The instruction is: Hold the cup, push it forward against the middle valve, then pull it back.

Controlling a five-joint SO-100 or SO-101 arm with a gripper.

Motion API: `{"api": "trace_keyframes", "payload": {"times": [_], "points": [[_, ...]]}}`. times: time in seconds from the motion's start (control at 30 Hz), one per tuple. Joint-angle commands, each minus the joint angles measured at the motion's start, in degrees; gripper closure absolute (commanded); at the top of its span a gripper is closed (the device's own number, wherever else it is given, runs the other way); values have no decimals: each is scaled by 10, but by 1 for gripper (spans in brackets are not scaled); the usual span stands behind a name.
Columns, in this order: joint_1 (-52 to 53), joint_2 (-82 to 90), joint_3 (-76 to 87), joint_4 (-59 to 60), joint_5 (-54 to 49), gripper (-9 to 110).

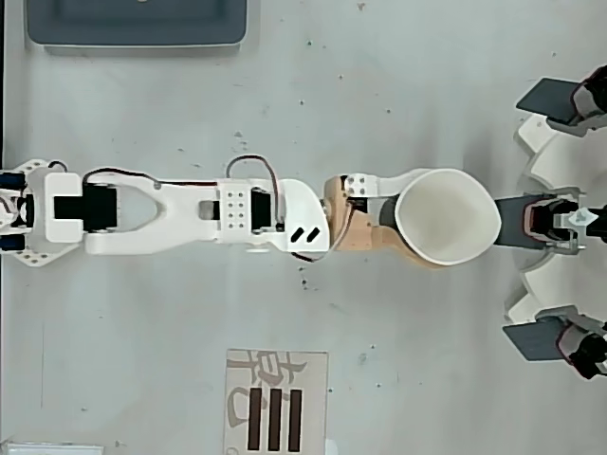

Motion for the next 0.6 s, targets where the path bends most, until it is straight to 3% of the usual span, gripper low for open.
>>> {"api": "trace_keyframes", "payload": {"times": [0.0, 0.33, 0.57], "points": [[6, -31, -96, 21, -2, 98], [7, -192, -330, 101, 1, 98], [6, -160, -283, 89, 0, 98]]}}
